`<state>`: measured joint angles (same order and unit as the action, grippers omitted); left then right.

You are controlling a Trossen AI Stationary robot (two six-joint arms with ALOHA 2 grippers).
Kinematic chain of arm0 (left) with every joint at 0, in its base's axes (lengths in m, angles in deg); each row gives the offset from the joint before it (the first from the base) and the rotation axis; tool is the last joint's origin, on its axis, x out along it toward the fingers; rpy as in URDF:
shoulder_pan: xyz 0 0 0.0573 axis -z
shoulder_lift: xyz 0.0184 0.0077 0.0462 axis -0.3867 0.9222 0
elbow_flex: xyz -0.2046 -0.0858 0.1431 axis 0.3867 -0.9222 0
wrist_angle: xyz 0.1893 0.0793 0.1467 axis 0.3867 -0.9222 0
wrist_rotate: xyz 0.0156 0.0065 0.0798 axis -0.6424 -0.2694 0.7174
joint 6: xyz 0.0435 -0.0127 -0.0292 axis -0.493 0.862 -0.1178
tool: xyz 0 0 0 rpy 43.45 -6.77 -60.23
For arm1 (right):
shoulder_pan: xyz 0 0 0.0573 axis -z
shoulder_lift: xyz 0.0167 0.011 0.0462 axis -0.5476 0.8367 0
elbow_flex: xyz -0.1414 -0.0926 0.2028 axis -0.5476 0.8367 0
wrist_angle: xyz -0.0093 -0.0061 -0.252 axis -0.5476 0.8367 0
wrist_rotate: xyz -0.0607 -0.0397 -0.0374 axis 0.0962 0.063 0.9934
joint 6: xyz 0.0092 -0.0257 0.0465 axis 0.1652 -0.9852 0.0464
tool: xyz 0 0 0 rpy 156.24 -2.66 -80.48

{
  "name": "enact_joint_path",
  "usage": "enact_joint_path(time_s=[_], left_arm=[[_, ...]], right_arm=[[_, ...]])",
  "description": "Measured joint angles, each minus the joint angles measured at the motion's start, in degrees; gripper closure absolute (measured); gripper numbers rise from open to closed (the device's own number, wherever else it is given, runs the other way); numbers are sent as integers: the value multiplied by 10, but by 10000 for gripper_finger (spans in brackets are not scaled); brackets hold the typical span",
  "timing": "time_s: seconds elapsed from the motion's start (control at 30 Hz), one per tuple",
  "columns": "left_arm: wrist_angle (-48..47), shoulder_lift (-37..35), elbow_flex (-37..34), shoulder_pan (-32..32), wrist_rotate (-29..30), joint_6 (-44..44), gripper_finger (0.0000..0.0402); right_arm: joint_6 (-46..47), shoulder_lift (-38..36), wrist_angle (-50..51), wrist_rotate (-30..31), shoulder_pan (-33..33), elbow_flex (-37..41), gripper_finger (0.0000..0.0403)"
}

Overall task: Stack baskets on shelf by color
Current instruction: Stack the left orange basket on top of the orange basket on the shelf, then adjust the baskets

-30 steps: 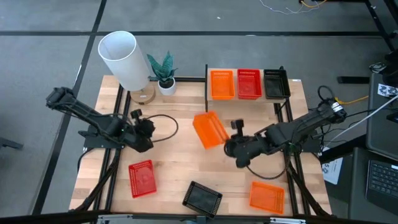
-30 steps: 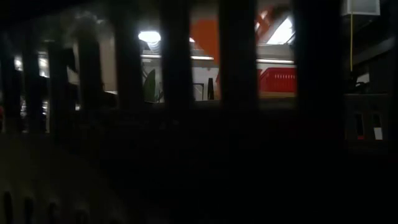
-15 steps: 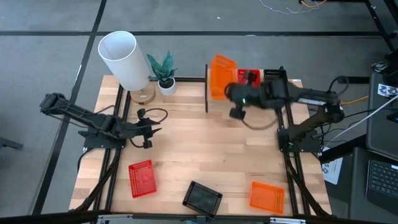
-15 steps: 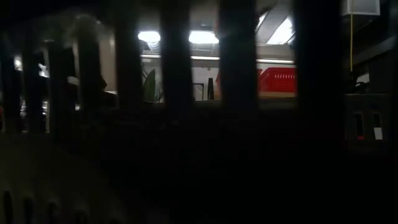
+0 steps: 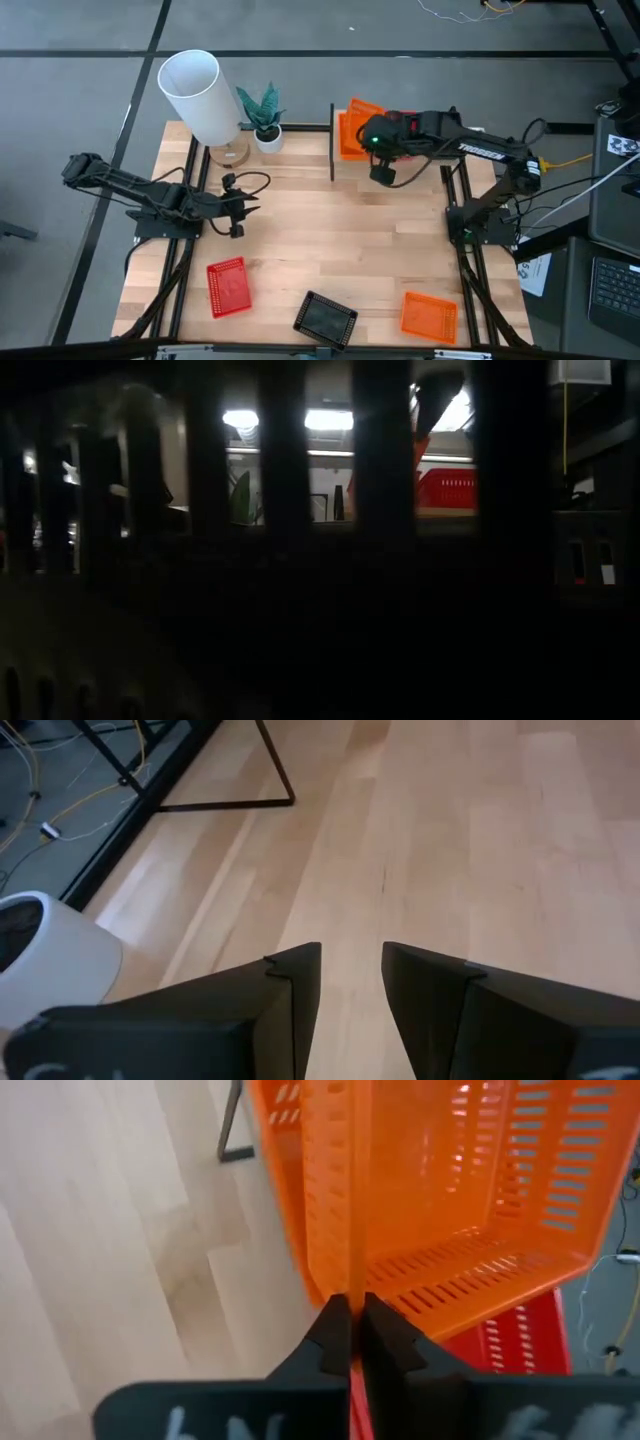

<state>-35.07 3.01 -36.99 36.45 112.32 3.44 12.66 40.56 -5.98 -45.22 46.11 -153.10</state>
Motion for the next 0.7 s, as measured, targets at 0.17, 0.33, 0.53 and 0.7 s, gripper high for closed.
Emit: enact_joint_path(time_s=[0.17,0.33,0.53,0.7], left_arm=[[-1,0,0,0,0,0,299],[-1,0,0,0,0,-2,299],[-1,0,0,0,0,-3,299],[-1,0,0,0,0,-3,299]], right_arm=[[-22,30,2,3,0,0,401],[-48,42,5,33,0,0,381],[-49,43,5,75,0,0,325],[-49,43,4,75,0,0,292]])
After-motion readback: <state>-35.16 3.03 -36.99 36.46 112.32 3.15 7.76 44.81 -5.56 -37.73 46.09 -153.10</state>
